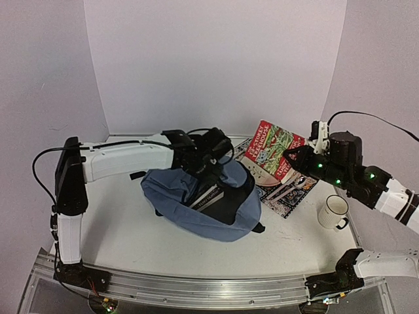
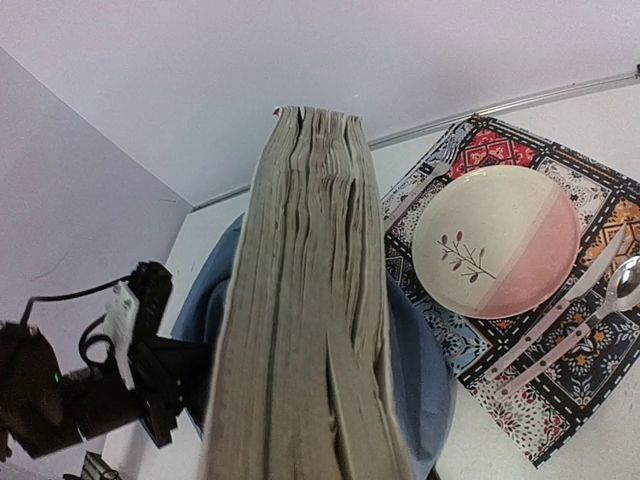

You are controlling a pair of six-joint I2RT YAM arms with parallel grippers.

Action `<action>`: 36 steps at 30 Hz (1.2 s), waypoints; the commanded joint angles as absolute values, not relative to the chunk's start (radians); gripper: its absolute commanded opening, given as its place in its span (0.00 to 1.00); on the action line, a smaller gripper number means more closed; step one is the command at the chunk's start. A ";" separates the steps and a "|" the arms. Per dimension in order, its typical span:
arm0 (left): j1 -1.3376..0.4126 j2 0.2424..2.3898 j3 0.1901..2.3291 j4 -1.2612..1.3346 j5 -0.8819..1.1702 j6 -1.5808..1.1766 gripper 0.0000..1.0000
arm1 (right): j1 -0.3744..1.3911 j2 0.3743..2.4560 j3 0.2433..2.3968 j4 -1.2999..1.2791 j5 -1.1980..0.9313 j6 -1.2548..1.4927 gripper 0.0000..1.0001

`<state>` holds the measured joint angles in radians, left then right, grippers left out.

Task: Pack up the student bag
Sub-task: Pick up the largest pocket of the bag from the student bag, then place the book in the largest pocket of the bag.

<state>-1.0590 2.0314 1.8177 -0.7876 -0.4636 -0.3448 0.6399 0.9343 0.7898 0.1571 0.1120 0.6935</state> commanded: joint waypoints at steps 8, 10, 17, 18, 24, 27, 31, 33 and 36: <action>-0.869 1.788 1.810 -0.703 -0.347 -0.506 0.00 | 0.637 0.846 0.750 0.169 -0.045 0.847 0.00; -0.847 1.755 1.780 -0.654 -0.304 -0.529 0.00 | 0.637 0.854 0.735 0.185 -0.095 0.869 0.00; -0.812 1.699 1.732 -0.550 -0.192 -0.582 0.00 | 0.639 0.969 0.709 0.292 -0.328 0.927 0.00; -0.810 1.697 1.731 -0.542 -0.178 -0.588 0.00 | 0.639 0.989 0.706 0.303 -0.355 0.934 0.00; -0.808 1.674 1.706 -0.463 -0.080 -0.632 0.00 | 0.639 1.072 0.667 0.368 -0.431 0.969 0.00; -0.808 1.660 1.693 -0.429 -0.045 -0.655 0.00 | 0.639 1.119 0.660 0.434 -0.477 0.996 0.00; -0.808 1.639 1.662 -0.388 -0.021 -0.674 0.00 | 0.646 1.187 0.680 0.503 -0.536 1.016 0.00; -0.808 1.635 1.654 -0.381 -0.007 -0.674 0.00 | 0.647 1.199 0.687 0.529 -0.539 1.023 0.00; -0.808 1.621 1.636 -0.374 0.045 -0.674 0.00 | 0.647 1.208 0.707 0.561 -0.515 1.026 0.00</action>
